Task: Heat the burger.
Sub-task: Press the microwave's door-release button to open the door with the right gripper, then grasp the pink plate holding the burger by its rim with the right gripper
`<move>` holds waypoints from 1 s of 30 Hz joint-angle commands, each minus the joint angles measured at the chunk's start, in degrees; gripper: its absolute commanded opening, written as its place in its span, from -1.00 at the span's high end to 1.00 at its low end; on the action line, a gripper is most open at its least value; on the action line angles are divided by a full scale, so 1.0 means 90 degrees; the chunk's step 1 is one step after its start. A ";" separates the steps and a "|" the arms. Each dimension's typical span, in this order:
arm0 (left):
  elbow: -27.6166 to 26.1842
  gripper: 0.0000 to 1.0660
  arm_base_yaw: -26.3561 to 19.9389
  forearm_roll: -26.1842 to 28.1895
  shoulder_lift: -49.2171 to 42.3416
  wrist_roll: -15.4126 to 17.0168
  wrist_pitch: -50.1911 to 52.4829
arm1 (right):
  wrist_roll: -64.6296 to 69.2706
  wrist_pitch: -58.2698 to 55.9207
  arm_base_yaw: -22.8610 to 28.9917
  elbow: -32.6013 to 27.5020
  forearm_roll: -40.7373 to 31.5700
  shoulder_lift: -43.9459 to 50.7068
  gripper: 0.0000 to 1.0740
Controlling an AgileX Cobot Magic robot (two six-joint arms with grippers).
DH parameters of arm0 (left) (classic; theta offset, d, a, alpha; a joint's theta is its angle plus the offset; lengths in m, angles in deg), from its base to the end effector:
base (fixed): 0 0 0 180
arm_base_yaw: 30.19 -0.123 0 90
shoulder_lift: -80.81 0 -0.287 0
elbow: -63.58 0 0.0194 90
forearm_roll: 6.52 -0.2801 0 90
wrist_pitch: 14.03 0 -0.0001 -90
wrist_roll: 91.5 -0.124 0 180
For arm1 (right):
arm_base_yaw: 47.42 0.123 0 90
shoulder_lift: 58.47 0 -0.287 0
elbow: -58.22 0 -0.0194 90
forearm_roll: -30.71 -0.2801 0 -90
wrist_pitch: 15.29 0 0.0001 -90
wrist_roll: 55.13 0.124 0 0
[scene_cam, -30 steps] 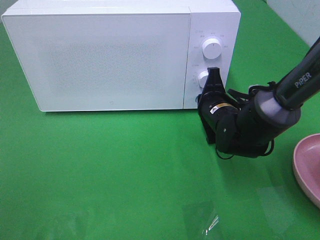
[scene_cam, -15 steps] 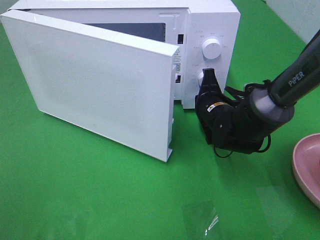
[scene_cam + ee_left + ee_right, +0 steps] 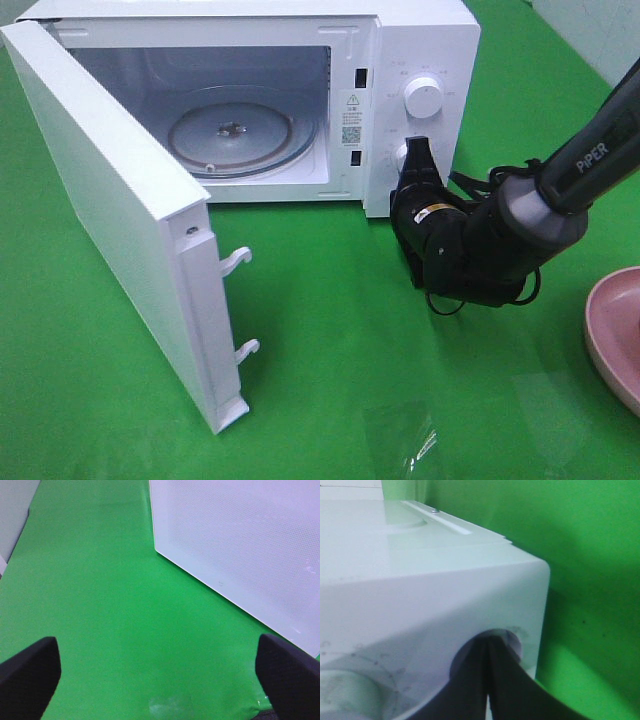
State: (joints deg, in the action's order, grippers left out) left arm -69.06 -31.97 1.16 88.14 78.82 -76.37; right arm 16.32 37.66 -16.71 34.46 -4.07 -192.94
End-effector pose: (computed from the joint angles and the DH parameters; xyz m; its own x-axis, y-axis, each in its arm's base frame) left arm 0.0430 -0.0134 0.2817 -0.4404 0.0918 -0.8931 0.1222 0.9916 0.0417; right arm 0.3952 0.1691 0.0356 -0.0665 0.9934 -0.0936 0.3112 0.1098 0.9440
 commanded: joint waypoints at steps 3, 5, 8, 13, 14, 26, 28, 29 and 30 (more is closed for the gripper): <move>0.0019 -0.83 0.0025 0.0032 -0.0102 0.0000 0.0102 | -0.0089 0.2120 -0.0286 0.0535 0.0236 0.0153 1.00; 0.0019 -0.83 0.0025 0.0032 -0.0102 0.0000 0.0102 | -0.0089 0.1980 -0.0286 0.0395 0.0210 0.0229 1.00; 0.0019 -0.83 0.0025 0.0032 -0.0102 0.0000 0.0102 | -0.0076 0.1776 -0.0191 0.0197 0.0166 0.0350 1.00; 0.0019 -0.83 0.0025 0.0032 -0.0102 0.0000 0.0102 | 0.0236 0.1222 0.0038 -0.0153 0.0178 0.0535 1.00; 0.0019 -0.83 0.0025 0.0032 -0.0102 0.0000 0.0102 | 0.0236 0.1222 0.0038 -0.0153 0.0178 0.0535 1.00; 0.0019 -0.83 0.0025 0.0032 -0.0102 0.0000 0.0102 | 0.0528 -0.0025 0.0306 -0.0923 0.0484 0.1044 1.00; 0.0019 -0.83 0.0025 0.0032 -0.0102 0.0000 0.0102 | 0.0522 -0.0146 0.0306 -0.1012 0.0605 0.1140 1.00; 0.0019 -0.83 0.0025 0.0032 -0.0102 0.0000 0.0102 | 0.0522 -0.0146 0.0306 -0.1012 0.0605 0.1140 1.00; 0.0019 -0.83 0.0025 0.0032 -0.0102 0.0000 0.0102 | 0.0509 -0.0337 0.0306 -0.1120 0.0745 0.1267 1.00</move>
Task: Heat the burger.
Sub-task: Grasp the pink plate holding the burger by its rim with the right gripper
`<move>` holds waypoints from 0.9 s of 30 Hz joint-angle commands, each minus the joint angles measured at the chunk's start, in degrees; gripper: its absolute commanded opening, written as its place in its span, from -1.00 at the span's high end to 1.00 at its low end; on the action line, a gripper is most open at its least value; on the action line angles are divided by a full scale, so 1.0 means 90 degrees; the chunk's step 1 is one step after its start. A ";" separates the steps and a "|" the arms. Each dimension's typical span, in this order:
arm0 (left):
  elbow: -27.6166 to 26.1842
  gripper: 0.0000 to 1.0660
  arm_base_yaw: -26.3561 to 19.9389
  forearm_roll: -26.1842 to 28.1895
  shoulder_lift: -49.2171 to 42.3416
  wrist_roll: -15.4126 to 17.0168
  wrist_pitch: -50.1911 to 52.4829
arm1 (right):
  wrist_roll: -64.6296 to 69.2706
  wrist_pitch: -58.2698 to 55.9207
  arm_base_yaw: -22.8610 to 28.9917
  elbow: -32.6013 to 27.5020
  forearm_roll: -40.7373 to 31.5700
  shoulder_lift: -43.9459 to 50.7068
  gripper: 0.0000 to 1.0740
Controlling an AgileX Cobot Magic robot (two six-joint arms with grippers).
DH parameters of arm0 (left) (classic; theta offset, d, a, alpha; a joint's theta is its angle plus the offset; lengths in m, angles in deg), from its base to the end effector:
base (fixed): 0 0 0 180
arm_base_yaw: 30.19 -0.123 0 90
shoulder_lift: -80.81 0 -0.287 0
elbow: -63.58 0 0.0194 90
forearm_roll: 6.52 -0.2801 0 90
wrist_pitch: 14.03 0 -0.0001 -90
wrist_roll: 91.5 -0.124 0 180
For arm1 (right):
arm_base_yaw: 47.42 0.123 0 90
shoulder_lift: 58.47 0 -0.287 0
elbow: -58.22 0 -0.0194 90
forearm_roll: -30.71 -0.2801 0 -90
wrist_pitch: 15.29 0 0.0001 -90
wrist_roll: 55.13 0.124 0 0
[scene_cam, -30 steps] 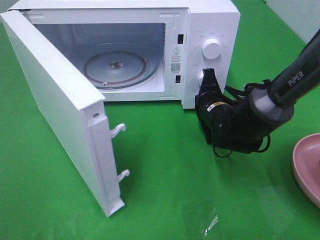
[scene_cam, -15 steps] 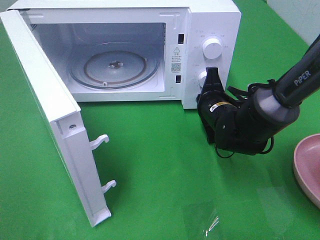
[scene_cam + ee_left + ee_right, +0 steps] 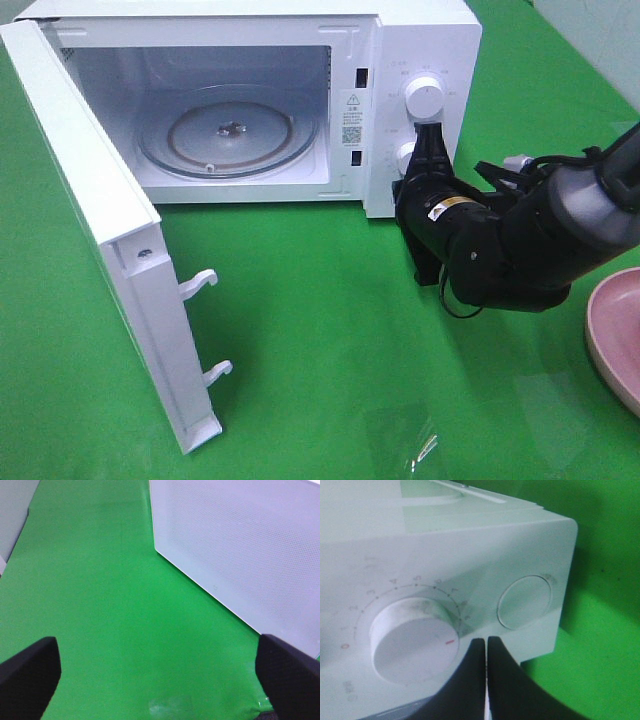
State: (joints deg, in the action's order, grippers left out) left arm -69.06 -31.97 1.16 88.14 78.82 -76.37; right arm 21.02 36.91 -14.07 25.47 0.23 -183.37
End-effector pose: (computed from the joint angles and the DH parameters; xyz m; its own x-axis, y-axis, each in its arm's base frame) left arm 0.0430 -0.0134 0.2817 -0.4404 0.0918 -0.8931 0.1222 0.9916 0.0417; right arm 0.3578 0.1760 0.0684 -0.1580 0.9868 -0.0357 0.2989 0.0823 0.9507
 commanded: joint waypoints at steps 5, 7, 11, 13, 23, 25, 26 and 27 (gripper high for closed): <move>0.0019 -0.83 0.0025 0.0032 -0.0102 0.0000 0.0102 | -0.0528 -0.0968 0.0013 -0.0414 0.0700 0.0668 1.00; 0.0019 -0.83 0.0025 0.0032 -0.0102 0.0000 0.0102 | -0.0872 -0.1229 0.0013 -0.0503 0.0719 0.0859 1.00; 0.0019 -0.83 0.0025 0.0032 -0.0102 0.0000 0.0102 | -0.1763 -0.1636 0.0013 -0.0649 0.0719 0.1261 0.99; 0.0019 -0.83 0.0025 0.0032 -0.0102 0.0000 0.0102 | -0.2266 -0.1923 0.0000 -0.0668 0.0719 0.1471 0.99; 0.0019 -0.83 0.0025 0.0032 -0.0102 0.0000 0.0102 | -0.4966 -0.3228 -0.0006 -0.0668 0.0719 0.2292 0.96; 0.0019 -0.83 0.0025 0.0032 -0.0102 0.0000 0.0102 | -0.5634 -0.3527 -0.0006 -0.0662 0.0719 0.2451 0.96; 0.0019 -0.83 0.0025 0.0032 -0.0102 0.0000 0.0102 | -0.6150 -0.3832 -0.0006 -0.0662 0.0719 0.2617 0.95; 0.0019 -0.83 0.0025 0.0032 -0.0102 0.0000 0.0102 | -0.6150 -0.3832 -0.0006 -0.0662 0.0719 0.2617 0.95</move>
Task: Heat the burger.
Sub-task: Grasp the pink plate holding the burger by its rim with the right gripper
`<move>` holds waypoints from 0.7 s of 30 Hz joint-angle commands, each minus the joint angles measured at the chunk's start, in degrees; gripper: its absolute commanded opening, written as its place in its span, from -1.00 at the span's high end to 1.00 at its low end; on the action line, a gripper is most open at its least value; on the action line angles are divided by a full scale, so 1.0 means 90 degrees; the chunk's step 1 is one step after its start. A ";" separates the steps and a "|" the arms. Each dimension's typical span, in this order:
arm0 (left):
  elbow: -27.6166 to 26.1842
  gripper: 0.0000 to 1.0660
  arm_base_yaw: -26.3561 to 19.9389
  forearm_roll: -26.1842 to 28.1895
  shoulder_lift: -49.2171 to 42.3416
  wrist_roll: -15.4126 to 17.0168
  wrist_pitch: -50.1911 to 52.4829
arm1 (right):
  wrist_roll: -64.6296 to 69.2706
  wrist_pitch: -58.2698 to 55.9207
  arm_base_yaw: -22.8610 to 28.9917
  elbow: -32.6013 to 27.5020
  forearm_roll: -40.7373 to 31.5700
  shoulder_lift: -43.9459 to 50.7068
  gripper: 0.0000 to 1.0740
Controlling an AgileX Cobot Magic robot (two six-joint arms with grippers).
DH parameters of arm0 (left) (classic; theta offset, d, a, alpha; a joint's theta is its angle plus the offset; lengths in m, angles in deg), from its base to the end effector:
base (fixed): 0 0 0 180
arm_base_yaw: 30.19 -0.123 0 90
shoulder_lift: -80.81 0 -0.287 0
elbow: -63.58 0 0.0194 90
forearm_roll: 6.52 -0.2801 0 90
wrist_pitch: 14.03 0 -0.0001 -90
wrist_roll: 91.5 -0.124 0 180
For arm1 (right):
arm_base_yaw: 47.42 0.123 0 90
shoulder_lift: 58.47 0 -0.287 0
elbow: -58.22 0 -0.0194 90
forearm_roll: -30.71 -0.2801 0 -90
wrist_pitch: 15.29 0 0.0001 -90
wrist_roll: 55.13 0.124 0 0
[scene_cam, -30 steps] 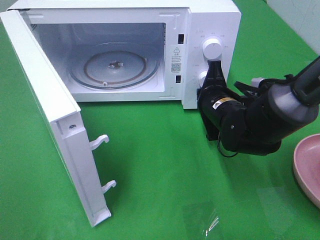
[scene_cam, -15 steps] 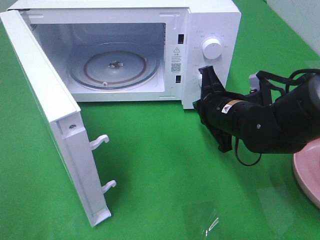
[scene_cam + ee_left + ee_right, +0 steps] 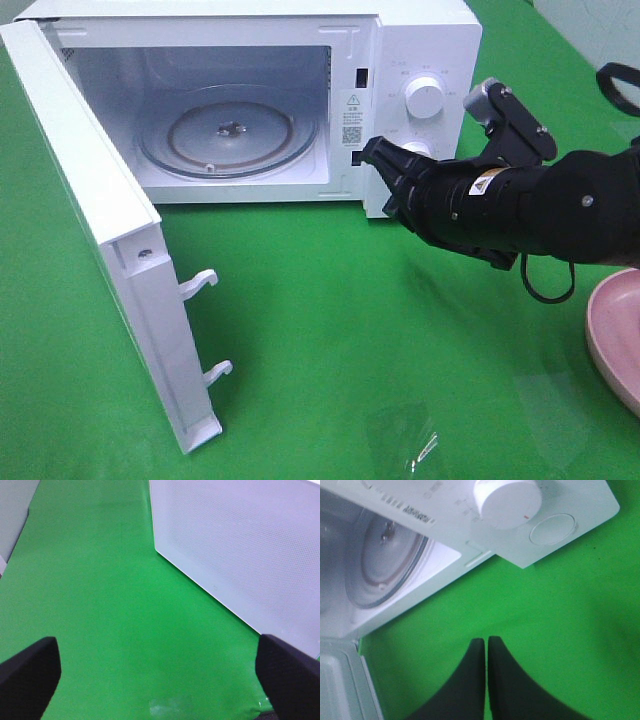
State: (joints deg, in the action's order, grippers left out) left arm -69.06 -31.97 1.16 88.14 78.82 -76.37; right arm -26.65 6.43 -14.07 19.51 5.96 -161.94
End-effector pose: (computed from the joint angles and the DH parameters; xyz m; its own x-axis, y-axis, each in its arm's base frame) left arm 0.0430 -0.0134 0.2817 -0.4404 0.0918 -0.8931 0.1222 0.9916 0.0417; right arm 0.3091 0.1805 0.1272 -0.6170 0.5216 -0.5893 0.0810 0.7869 0.6117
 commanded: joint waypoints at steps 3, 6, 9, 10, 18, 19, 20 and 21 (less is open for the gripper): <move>0.0019 -0.83 0.0025 0.0032 -0.0102 0.0000 0.0102 | -0.1509 -0.1114 -0.0006 0.0000 0.0083 0.0484 0.95; 0.0019 -0.83 0.0025 0.0032 -0.0102 0.0000 0.0102 | -0.2037 -0.1668 -0.0006 0.0006 0.0083 0.0573 0.94; 0.0019 -0.83 0.0025 0.0032 -0.0102 0.0000 0.0102 | -0.2324 -0.2094 -0.0006 0.0025 0.0089 0.0586 0.94; 0.0019 -0.83 0.0025 0.0032 -0.0102 0.0000 0.0102 | -0.2597 -0.2559 -0.0006 0.0076 0.0089 0.0605 0.92; 0.0019 -0.83 0.0025 0.0032 -0.0102 0.0000 0.0102 | -0.2769 -0.4526 -0.0484 0.0516 0.1165 0.0643 0.87; 0.0019 -0.83 0.0025 0.0032 -0.0102 0.0000 0.0102 | -0.2769 -0.5227 -0.0573 0.0700 0.1725 0.0643 0.85; 0.0019 -0.83 0.0025 0.0032 -0.0102 0.0000 0.0102 | -0.2769 -0.5227 -0.0573 0.0700 0.1725 0.0643 0.85; 0.0019 -0.83 0.0025 0.0032 -0.0102 0.0000 0.0102 | -0.2750 -0.5857 -0.0598 0.0859 0.2203 0.0643 0.83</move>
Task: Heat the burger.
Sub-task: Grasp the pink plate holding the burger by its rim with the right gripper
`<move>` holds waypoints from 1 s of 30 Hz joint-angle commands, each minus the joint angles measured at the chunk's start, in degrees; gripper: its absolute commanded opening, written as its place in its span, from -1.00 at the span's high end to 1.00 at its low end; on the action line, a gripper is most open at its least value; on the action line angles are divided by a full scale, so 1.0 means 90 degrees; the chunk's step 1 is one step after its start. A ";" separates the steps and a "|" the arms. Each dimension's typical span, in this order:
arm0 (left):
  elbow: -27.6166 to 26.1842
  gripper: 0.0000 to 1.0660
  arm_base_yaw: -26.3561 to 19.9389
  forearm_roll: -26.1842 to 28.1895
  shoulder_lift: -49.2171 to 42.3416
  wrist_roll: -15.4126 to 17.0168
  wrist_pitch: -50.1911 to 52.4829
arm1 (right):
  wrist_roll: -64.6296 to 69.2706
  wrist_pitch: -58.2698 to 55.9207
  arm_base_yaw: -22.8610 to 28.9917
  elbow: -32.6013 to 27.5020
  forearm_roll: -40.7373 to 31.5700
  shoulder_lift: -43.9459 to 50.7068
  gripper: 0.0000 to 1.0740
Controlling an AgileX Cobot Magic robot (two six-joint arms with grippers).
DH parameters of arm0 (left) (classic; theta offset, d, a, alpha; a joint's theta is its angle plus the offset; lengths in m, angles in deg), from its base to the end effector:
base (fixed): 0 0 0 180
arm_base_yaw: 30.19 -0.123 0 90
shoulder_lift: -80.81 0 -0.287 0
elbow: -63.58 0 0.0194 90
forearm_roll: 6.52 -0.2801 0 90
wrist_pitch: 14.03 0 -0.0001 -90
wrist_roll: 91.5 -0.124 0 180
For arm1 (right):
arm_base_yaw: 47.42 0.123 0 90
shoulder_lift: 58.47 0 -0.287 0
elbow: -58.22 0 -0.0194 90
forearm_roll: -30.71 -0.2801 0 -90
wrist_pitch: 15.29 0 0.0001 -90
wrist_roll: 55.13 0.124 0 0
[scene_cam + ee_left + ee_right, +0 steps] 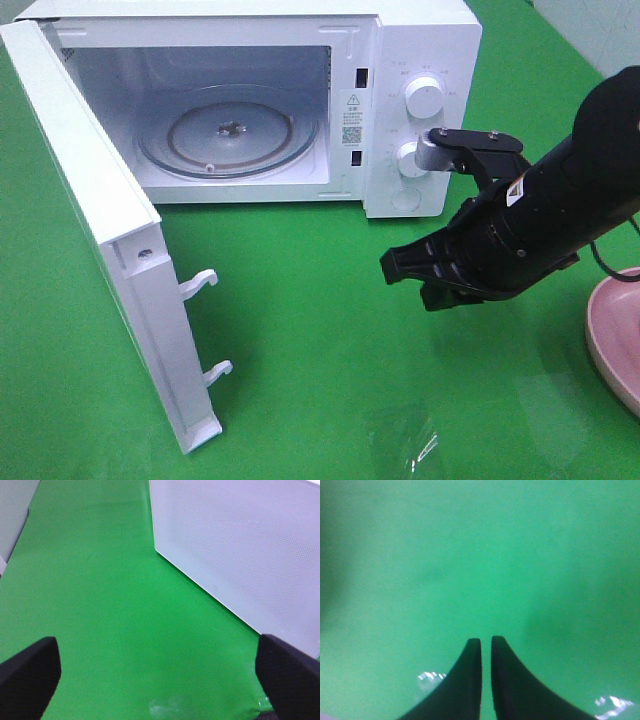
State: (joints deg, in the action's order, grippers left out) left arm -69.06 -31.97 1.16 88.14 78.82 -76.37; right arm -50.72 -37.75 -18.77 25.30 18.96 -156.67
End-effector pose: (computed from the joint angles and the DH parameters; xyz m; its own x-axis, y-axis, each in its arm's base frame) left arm 0.0430 -0.0134 0.2817 -0.4404 0.0918 -0.8931 0.1222 0.9916 0.0417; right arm 0.2766 0.1621 0.1271 -0.8895 -0.1864 -0.4173 -0.2843 0.9405 0.1860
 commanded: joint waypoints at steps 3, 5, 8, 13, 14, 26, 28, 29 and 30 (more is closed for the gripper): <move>0.0019 -0.83 0.0025 0.0032 -0.0102 0.0000 0.0102 | -0.0013 -0.1496 -0.0076 0.0344 0.1152 0.0057 0.81; 0.0019 -0.83 0.0025 0.0032 -0.0102 0.0000 0.0102 | 0.0025 -0.1967 -0.0095 0.0439 0.1426 0.0057 0.80; 0.0019 -0.83 0.0025 0.0032 -0.0102 0.0000 0.0102 | 0.0013 -0.2610 -0.0325 0.0535 0.1477 0.0064 0.75; 0.0019 -0.83 0.0025 0.0032 -0.0102 0.0000 0.0102 | -0.0006 -0.3069 -0.0611 0.0535 0.1655 0.0242 0.71; 0.0019 -0.83 0.0025 0.0032 -0.0102 0.0000 0.0102 | -0.0006 -0.3069 -0.0611 0.0535 0.1655 0.0242 0.71; 0.0019 -0.83 0.0025 0.0032 -0.0102 0.0000 0.0102 | -0.0095 -0.3731 -0.1700 0.0446 0.2133 0.1426 0.36; 0.0019 -0.83 0.0025 0.0032 -0.0102 0.0000 0.0102 | -0.0102 -0.3731 -0.1706 0.0350 0.2222 0.1464 0.09; 0.0019 -0.83 0.0025 0.0032 -0.0102 0.0000 0.0102 | -0.0102 -0.3731 -0.1706 0.0350 0.2222 0.1464 0.09; 0.0019 -0.83 0.0025 0.0032 -0.0102 0.0000 0.0102 | -0.0108 -0.3718 -0.1706 0.0312 0.2298 0.1464 -0.07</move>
State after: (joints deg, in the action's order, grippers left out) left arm -69.06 -31.97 1.16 88.14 78.82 -76.37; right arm -50.72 -70.52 -33.73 29.25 38.50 -143.83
